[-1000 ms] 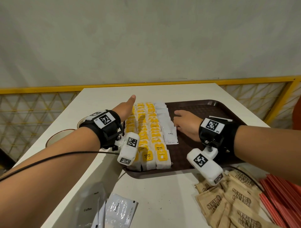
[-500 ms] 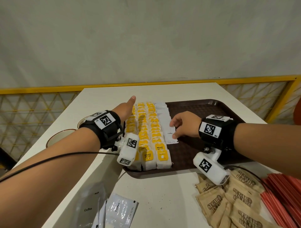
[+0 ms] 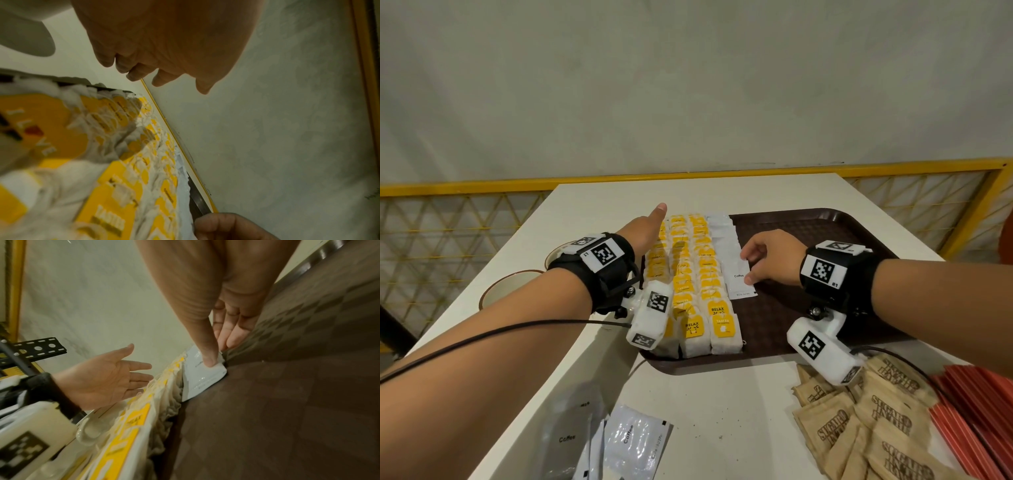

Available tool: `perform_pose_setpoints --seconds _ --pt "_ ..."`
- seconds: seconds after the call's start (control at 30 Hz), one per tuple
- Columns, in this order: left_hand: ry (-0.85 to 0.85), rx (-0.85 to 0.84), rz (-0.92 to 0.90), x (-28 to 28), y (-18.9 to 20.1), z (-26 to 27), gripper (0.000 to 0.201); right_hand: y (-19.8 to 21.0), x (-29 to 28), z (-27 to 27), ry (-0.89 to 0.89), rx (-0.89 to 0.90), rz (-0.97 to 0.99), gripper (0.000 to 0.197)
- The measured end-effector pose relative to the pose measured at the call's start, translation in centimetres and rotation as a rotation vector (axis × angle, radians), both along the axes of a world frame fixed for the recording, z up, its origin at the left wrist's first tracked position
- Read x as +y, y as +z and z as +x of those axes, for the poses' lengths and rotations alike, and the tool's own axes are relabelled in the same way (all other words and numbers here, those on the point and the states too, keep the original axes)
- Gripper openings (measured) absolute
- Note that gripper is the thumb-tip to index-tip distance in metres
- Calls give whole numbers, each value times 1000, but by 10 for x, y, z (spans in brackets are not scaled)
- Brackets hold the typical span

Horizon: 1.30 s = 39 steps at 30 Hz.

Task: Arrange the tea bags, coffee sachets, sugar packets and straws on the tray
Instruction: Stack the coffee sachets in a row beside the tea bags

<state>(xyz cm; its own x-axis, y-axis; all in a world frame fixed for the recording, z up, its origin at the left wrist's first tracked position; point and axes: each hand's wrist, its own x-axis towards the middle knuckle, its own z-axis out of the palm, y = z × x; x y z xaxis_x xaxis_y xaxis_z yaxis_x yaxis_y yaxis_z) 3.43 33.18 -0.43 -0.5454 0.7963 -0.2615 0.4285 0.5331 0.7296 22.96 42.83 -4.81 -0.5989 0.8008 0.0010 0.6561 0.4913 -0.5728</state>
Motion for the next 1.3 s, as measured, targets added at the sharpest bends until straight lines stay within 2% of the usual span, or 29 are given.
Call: perform_pose_setpoints --seconds 0.23,0.37,0.47,0.67,0.87,0.97,1.3 --pt "5 6 -3 -2 3 1 70 9 1 2 5 22 -47 37" --pt "27 10 -1 -3 3 0 69 15 5 -1 -81 205 -210 21" --pt "26 -5 -5 -4 2 0 70 15 12 -9 -170 293 -315 28" --pt "-5 -8 -9 -1 0 0 70 10 20 -26 -188 225 -391 47" --pt "0 2 -6 3 0 -5 70 5 27 -31 -179 244 -352 38" --pt "0 0 -5 5 -1 -7 69 5 33 -34 -173 272 -394 34" --pt "-5 -8 -17 12 -9 -10 70 0 43 -37 -230 327 -468 36"
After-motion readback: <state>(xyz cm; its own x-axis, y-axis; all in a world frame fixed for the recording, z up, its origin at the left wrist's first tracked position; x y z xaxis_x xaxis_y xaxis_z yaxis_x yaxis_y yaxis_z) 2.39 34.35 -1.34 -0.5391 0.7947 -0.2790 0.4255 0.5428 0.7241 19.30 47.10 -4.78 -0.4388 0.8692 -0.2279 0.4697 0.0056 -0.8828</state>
